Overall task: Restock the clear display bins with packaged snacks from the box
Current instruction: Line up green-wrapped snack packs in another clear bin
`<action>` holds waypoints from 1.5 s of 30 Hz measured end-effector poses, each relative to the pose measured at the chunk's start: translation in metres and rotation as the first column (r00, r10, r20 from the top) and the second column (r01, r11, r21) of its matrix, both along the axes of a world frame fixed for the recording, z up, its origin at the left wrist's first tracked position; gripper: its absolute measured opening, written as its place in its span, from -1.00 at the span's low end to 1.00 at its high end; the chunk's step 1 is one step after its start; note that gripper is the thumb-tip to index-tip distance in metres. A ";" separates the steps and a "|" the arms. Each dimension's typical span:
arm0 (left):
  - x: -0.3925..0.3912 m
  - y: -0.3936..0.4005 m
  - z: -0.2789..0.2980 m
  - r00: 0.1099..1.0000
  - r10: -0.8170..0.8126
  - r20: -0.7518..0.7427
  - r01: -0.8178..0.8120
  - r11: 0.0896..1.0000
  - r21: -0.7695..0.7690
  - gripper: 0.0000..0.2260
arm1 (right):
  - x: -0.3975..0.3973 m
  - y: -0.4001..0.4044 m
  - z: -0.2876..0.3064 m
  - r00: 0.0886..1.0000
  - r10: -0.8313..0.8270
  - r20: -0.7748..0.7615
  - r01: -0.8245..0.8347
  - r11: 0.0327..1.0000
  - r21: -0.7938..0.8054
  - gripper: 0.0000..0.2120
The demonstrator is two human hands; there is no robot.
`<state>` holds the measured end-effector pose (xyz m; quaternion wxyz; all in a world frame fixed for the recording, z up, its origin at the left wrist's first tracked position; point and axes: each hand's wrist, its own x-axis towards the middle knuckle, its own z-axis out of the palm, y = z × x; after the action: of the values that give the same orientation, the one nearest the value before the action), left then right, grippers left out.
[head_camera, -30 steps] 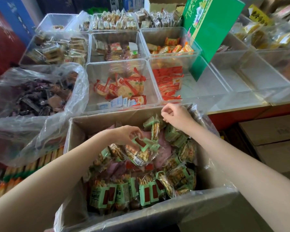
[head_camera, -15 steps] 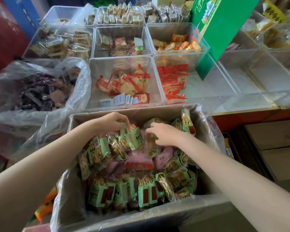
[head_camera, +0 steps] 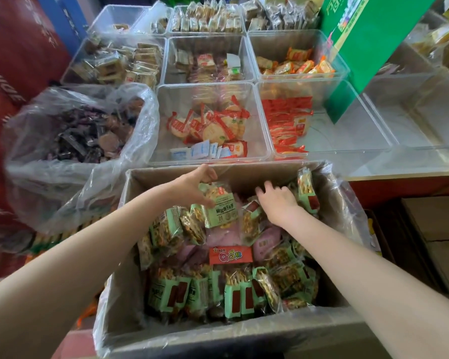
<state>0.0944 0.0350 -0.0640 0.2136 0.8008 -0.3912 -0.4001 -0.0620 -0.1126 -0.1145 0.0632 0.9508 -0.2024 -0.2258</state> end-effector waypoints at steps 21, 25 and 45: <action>-0.006 -0.069 0.056 0.787 0.560 -0.257 -0.616 0.711 -0.338 -0.54 | -0.053 -0.056 0.119 0.464 -0.656 0.596 0.213 0.735 0.643 -0.69; -0.041 -0.105 0.064 0.841 0.448 -0.305 -0.533 0.785 -0.316 -0.57 | -0.063 -0.082 0.117 0.340 -0.728 0.595 0.164 0.669 0.725 -0.81; -0.245 -0.375 0.069 0.825 0.352 -0.442 -0.520 0.778 -0.352 -0.76 | -0.241 -0.356 0.120 0.454 -0.863 0.224 -0.204 0.144 0.968 -0.80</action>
<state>-0.1506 -0.3399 0.0055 0.5506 0.7115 -0.2296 -0.3713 -0.3026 -0.4682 0.0053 -0.6795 0.6639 -0.2741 0.1500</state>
